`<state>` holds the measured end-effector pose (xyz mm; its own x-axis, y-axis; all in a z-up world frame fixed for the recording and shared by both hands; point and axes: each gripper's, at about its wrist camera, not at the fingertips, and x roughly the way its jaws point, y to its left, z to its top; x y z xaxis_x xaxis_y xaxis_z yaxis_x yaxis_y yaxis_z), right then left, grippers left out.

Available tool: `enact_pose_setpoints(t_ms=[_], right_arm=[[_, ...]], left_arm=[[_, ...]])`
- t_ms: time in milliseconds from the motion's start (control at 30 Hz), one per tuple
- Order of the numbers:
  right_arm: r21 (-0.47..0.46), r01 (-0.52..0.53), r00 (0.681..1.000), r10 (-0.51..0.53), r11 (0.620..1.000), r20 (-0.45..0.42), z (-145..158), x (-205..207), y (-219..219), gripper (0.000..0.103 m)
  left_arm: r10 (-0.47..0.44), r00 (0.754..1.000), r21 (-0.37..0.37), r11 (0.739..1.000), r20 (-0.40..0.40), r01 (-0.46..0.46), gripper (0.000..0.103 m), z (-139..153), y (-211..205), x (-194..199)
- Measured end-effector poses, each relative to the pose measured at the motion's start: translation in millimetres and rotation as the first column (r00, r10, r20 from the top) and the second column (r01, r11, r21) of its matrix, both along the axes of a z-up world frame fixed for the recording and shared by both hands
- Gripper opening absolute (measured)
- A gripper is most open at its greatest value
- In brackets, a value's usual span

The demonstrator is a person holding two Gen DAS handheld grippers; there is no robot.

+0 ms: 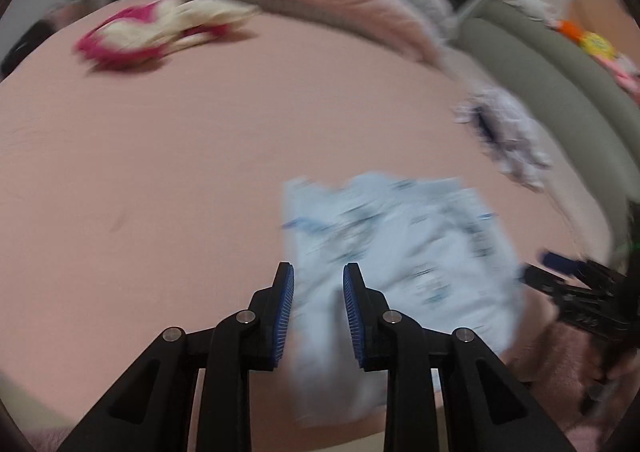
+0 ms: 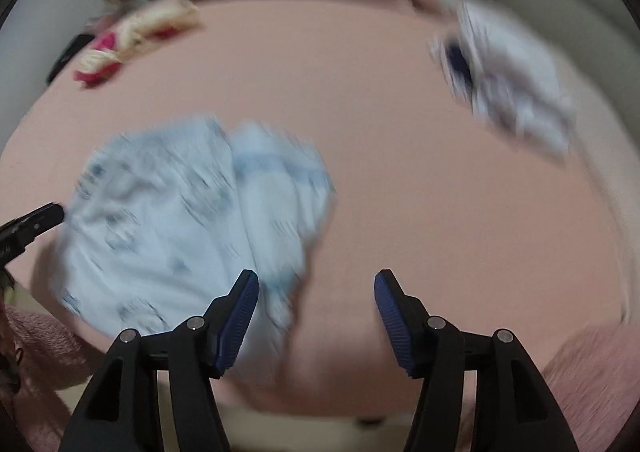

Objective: Fold clothes

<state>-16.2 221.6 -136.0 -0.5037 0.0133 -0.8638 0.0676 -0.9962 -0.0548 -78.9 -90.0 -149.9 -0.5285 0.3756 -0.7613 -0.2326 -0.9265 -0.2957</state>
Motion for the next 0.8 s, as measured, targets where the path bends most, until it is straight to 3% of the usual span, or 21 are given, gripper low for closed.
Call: enact_pose_setpoints(t_ms=[33,133,200,267,300,400,500,633,767,800], right_arm=[[0.005,-0.045,0.999,0.045,0.999,-0.028,6,-2,-10,0.060],[0.052,-0.138,0.990,0.137,0.989,0.031,-18,-25,-45,0.061],[0.080,-0.201,0.978,0.195,0.976,0.073,-34,-41,-69,0.060],[0.106,-0.261,0.962,0.250,0.959,0.111,-49,-56,-91,0.060],[0.127,-0.272,0.961,0.262,0.954,0.093,-49,-54,-92,0.061],[0.129,-0.230,0.973,0.223,0.965,0.066,-40,-48,-78,0.061],[0.079,-0.153,0.988,0.154,0.985,0.000,-26,-37,-58,0.061],[0.054,-0.147,0.987,0.150,0.988,-0.059,-29,-35,-66,0.062],[0.038,-0.103,0.994,0.104,0.994,-0.023,-37,-32,-57,0.062],[0.029,-0.105,0.994,0.105,0.994,-0.018,-35,-31,-51,0.061]], left_arm=[[-0.050,0.999,-0.028,0.998,-0.015,0.049,0.023,2,15,-5],[-0.169,0.986,-0.056,0.984,0.009,0.169,0.023,-5,48,-27],[-0.159,0.986,-0.162,0.973,0.057,0.167,0.023,-22,56,-40],[-0.136,0.988,-0.151,0.978,0.072,0.146,0.026,-26,45,-44],[-0.084,0.994,-0.152,0.984,0.071,0.094,0.026,-21,36,-43],[0.074,0.995,-0.153,0.986,0.067,-0.063,0.027,-7,12,-40],[0.067,0.996,-0.079,0.995,0.051,-0.063,0.027,1,11,-37],[0.010,1.000,0.019,1.000,0.001,-0.010,0.027,5,36,-23],[0.013,1.000,-0.170,0.985,0.018,-0.010,0.027,-23,71,-23],[0.013,1.000,-0.159,0.987,0.017,-0.010,0.028,-23,67,-23]])
